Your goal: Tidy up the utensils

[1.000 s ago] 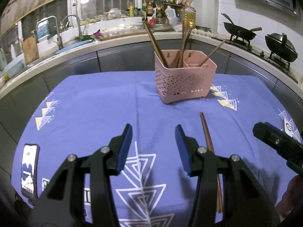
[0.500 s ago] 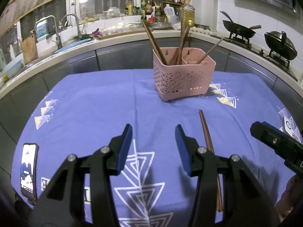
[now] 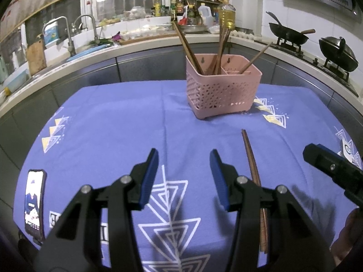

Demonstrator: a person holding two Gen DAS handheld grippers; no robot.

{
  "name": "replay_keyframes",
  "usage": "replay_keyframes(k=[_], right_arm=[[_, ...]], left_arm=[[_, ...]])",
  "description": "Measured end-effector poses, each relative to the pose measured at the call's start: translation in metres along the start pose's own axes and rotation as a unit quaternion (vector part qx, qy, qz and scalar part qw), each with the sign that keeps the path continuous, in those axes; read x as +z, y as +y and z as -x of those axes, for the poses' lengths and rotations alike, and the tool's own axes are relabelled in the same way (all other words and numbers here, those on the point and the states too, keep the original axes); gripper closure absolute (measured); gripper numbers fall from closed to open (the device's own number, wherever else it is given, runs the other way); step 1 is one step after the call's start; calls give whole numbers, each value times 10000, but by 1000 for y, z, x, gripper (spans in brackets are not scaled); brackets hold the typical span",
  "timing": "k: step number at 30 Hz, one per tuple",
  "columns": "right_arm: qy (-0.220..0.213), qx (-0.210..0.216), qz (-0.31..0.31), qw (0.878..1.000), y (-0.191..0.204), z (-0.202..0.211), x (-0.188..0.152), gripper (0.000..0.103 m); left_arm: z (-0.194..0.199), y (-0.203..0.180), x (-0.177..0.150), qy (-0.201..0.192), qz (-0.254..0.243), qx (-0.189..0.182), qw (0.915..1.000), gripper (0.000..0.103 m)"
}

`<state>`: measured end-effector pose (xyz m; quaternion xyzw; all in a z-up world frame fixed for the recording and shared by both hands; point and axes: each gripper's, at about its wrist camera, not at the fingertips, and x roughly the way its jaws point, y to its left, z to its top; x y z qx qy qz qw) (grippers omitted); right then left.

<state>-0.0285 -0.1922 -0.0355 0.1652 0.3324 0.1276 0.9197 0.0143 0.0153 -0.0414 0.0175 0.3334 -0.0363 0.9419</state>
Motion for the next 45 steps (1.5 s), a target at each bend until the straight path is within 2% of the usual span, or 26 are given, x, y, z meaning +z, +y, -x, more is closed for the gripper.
replay_keyframes(k=[27,45], right_arm=[[151,-37,-75,9999,-9,-7,-2,50],[405,-256,-114,9988,-18,-18,-9,50]], left_arm=[[-8,5,-2,172,-14,68,9998,58],[-17,9,-7,289,-21,119,9995,58]])
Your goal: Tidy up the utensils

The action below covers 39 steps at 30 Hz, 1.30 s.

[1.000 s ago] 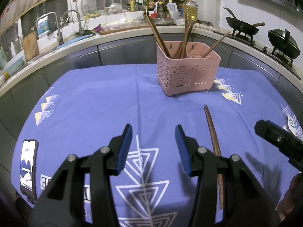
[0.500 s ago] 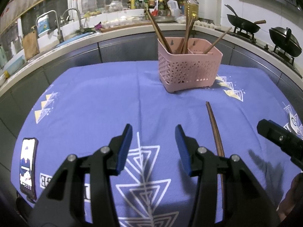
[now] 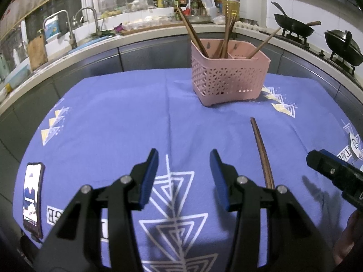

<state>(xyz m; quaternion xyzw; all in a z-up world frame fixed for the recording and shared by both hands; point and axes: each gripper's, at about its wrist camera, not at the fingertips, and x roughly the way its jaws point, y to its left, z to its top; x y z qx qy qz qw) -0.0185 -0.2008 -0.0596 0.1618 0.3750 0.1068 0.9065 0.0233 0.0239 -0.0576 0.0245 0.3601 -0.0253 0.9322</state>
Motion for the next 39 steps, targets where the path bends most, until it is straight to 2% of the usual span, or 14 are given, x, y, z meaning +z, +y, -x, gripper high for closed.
replay_keyframes(k=[15,29,33,39], right_arm=[[85,-285,49,9995,-5,-6,-7,51],[77,-158,-215,9996,-10,-6,-6,51],[118,-189,-228,9995,-11,-8,-7,50],[232,-228,-249,9992,-15,-10,-9,50]], left_arm=[[-8,-1,-4,128,1,51,9999,58],[-13,-2,-6,248,-30,-12,9997,58],[-10,-5,-7,273,-60,-45,9996,43],[3,-6,-6,10,-84,-194,9998,42]])
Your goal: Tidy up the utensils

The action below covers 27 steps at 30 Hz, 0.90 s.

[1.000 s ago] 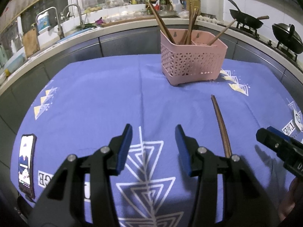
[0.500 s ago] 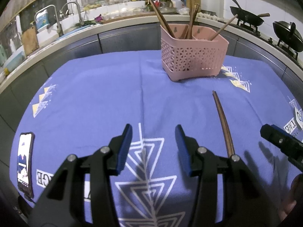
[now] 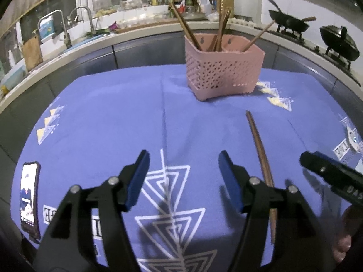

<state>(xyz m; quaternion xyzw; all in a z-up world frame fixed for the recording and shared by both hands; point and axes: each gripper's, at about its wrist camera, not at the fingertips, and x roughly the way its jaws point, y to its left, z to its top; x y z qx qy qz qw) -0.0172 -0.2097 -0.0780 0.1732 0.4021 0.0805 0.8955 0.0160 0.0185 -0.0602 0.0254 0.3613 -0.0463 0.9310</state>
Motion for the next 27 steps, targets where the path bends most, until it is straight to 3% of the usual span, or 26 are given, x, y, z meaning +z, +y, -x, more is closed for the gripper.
replay_keyframes(k=[5,11,14,18,20,22,27], right_arm=[[-8,-8,11,10000,1,2,0,51],[-85,29,73,9999,7,4,2,50],[-75,37,128,9999,11,4,1,39],[39,-108,224,9997,16,1,0,31],[83,-187,264,9994,18,1,0,28],[73,-178,217,9996,16,2,0,28],[22,-263,198,9995,15,4,0,28]], left_arm=[[14,2,2,-380,161,-373,9984,42],[31,2,1,-916,238,-332,9950,25],[31,-2,2,-813,98,-387,9959,24],[35,-17,1,-906,-523,284,9941,24],[36,-15,1,-890,-489,244,9945,21],[35,-10,3,-817,-421,154,9956,9],[33,-6,1,-733,-530,167,9958,6]])
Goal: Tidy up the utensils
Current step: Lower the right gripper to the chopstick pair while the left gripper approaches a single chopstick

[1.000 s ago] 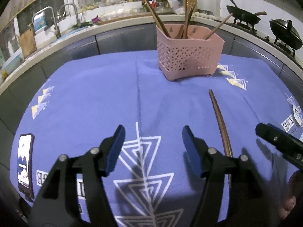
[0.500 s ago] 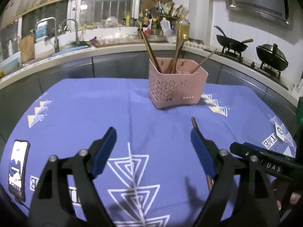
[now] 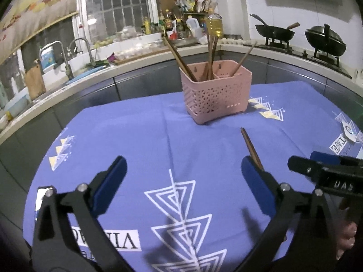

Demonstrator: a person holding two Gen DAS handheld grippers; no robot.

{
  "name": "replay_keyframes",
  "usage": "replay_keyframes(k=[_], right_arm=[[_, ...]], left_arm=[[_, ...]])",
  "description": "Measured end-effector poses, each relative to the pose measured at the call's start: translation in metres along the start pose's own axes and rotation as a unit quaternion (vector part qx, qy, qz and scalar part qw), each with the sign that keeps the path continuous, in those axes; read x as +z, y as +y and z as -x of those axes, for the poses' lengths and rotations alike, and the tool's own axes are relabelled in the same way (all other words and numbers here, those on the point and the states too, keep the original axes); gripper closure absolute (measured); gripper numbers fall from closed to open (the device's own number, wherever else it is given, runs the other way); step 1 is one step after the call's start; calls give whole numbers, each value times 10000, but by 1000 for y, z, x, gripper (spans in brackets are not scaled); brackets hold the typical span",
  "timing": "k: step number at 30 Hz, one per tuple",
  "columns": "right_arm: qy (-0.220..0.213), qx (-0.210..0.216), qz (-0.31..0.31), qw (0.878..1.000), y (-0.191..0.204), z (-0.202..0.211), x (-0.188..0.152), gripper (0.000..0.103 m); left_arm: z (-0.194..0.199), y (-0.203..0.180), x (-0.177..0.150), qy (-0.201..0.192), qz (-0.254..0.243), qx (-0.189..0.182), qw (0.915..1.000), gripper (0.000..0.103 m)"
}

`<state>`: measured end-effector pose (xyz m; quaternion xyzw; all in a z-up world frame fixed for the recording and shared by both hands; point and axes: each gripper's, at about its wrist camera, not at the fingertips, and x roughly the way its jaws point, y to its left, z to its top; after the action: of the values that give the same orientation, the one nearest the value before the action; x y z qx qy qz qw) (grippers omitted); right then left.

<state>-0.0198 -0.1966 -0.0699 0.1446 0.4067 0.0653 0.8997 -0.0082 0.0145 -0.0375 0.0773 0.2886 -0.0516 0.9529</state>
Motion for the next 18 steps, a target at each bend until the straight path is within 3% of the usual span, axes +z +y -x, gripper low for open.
replay_keyframes(k=[12,18], right_arm=[[149,-155,191,9996,7,-8,-3,29],[147,-205,278,9993,10,-11,-5,46]], left_arm=[[-13,-1,-7,465,-52,-287,9985,6],[-19,-3,-12,571,-114,-223,9981,6]])
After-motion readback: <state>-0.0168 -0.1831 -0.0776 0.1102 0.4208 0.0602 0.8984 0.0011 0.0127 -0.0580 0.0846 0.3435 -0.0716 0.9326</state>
